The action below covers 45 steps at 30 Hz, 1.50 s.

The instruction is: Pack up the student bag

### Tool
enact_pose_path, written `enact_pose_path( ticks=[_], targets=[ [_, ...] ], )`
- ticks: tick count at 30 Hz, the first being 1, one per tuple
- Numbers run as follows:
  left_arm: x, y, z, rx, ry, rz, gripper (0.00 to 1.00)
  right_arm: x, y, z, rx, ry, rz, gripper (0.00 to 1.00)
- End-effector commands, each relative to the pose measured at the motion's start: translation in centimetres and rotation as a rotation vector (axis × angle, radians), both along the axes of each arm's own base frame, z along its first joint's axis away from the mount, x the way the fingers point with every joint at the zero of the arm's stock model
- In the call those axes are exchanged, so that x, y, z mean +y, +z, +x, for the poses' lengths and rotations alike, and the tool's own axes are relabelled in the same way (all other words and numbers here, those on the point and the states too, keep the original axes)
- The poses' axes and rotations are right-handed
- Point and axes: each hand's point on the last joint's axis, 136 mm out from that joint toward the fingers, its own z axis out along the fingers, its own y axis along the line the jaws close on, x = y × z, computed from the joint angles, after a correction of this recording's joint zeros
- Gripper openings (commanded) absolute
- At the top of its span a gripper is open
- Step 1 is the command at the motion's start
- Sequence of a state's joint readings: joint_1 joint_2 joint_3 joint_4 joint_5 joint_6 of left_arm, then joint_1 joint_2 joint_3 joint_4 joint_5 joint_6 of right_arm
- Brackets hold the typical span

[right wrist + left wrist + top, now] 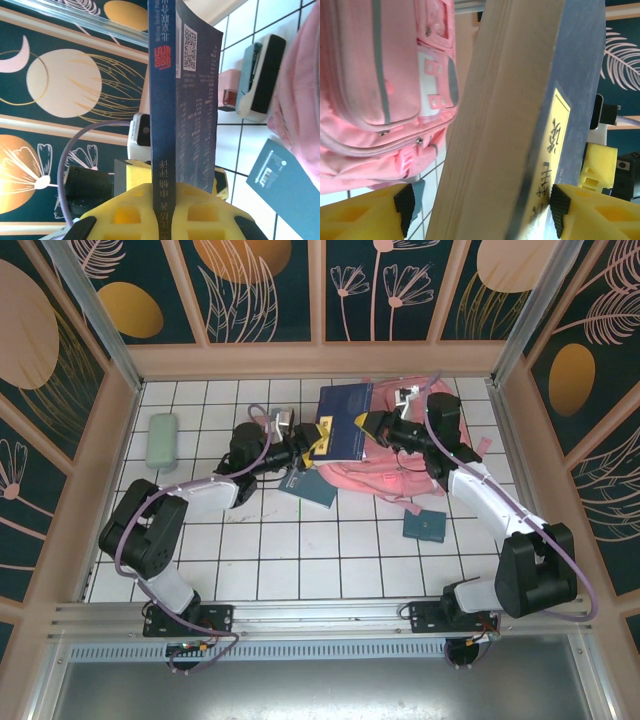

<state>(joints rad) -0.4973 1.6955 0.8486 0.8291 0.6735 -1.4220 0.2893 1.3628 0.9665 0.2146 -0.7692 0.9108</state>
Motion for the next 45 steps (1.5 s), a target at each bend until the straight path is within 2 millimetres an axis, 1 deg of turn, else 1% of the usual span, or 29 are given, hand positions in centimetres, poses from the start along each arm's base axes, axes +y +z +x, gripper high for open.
enact_pose_path(
  ticks=[1,2,5,6,9,11,13,14,15,18,22,25,30,34,36,39,40,41,43,45],
  targets=[
    [-0.6,4.1,-0.1,-0.089,-0.05,-0.111,0.71,0.4,4.8,-0.1,-0.123,0.042,0.091,0.0],
    [-0.8,3.8,0.1,-0.082,-0.057,-0.122,0.69,0.4,4.8,0.0,-0.123,0.041,0.093,0.0],
    [-0.8,5.1,-0.1,-0.099,-0.072,-0.176,0.64,0.2,4.5,0.2,-0.116,0.038,0.09,0.0],
    [-0.8,5.3,-0.2,-0.102,-0.073,-0.179,0.63,0.1,4.4,0.2,-0.114,0.036,0.089,0.0],
    [-0.5,6.0,-0.3,-0.118,-0.072,-0.188,0.56,-0.2,3.7,0.4,-0.103,0.028,0.074,0.0],
    [-0.2,6.4,-0.2,-0.125,-0.066,-0.194,0.48,-0.4,3.0,0.4,-0.091,0.027,0.063,0.0],
    [0.4,6.4,0.2,-0.125,-0.05,-0.196,0.42,-0.7,2.3,0.4,-0.078,0.027,0.058,0.0],
    [0.7,7.6,-0.1,-0.149,-0.045,-0.206,0.4,-0.8,2.1,0.4,-0.073,0.029,0.057,0.0],
    [0.8,7.7,0.0,-0.15,-0.038,-0.204,0.38,-0.8,1.7,0.3,-0.069,0.032,0.054,0.0],
    [0.8,7.7,0.1,-0.154,-0.039,-0.19,0.35,-1.2,1.2,0.3,-0.057,0.026,0.05,0.0],
    [0.8,8.1,-0.1,-0.173,-0.047,-0.189,0.38,-1.4,1.0,0.3,-0.054,0.03,0.034,0.0],
    [0.6,8.7,-0.2,-0.198,-0.065,-0.191,0.37,-1.2,0.8,0.2,-0.05,0.052,0.035,0.0],
    [0.5,8.6,0.0,-0.207,-0.067,-0.18,0.29,-1.0,0.4,0.3,-0.038,0.074,0.032,0.0],
    [0.6,8.2,0.0,-0.196,-0.062,-0.173,0.1,-1.0,0.0,0.6,-0.032,0.072,0.012,0.01],
    [0.7,8.1,0.1,-0.195,-0.057,-0.167,0.0,-1.1,-0.2,0.8,-0.029,0.066,-0.005,0.1],
    [1.2,7.5,0.6,-0.187,-0.035,-0.14,0.0,-1.8,-1.2,1.7,-0.018,0.015,-0.084,0.33],
    [1.5,7.3,0.8,-0.182,-0.022,-0.126,0.0,-2.2,-1.8,2.1,-0.014,-0.011,-0.127,0.38],
    [1.9,7.0,1.1,-0.176,-0.005,-0.114,0.0,-2.6,-2.3,2.5,-0.008,-0.038,-0.167,0.41],
    [3.2,6.3,1.7,-0.164,0.038,-0.08,0.0,-3.7,-3.5,3.5,0.002,-0.099,-0.264,0.45],
    [4.6,5.6,2.3,-0.154,0.085,-0.047,0.0,-4.4,-4.5,4.1,0.009,-0.131,-0.33,0.47]
  ],
)
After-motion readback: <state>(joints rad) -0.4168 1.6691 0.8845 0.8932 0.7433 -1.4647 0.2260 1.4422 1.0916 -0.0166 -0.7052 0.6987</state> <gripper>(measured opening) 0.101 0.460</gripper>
